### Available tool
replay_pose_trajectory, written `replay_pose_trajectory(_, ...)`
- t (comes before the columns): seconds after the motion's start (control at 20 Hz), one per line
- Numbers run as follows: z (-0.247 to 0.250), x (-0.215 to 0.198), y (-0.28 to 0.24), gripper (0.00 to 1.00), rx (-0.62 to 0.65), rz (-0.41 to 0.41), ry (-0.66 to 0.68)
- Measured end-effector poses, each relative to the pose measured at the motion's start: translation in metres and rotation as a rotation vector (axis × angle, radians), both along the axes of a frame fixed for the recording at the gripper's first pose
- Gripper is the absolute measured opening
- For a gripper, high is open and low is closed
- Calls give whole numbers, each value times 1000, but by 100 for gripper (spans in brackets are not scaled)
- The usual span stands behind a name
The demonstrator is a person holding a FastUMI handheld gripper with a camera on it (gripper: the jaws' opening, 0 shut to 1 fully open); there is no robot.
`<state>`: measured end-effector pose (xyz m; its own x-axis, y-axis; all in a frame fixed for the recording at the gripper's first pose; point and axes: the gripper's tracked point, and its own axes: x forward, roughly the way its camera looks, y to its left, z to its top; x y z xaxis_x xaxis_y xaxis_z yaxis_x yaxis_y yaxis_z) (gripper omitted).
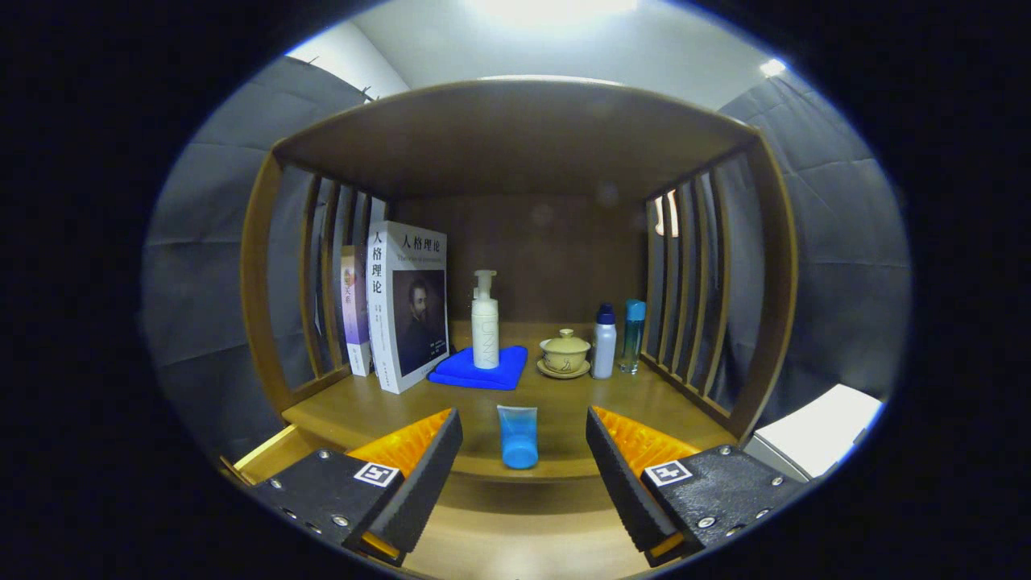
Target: Pull open the drawer, take out the items inside it, and place them on the countertop above the cabinet.
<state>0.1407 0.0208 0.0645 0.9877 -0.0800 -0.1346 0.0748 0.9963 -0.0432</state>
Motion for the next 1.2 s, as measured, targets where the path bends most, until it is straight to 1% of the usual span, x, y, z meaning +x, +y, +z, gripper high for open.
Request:
replay_pose_trajectory(0.2, -5, -29, 13, 95, -1, 12, -17)
replay_pose_trajectory(0.35, -4, -50, 24, 95, 43, 26, -45)
replay_pose_trajectory(0.65, -23, -98, 36, 95, 47, 18, -61)
replay_pose_trajectory(0.9, -57, -127, 50, 95, 80, 15, -22)
replay_pose_trajectory(1.05, -77, -145, 54, 95, 88, -4, 7)
replay_pose_trajectory(1.2, -100, -156, 57, 95, 65, -9, 53)
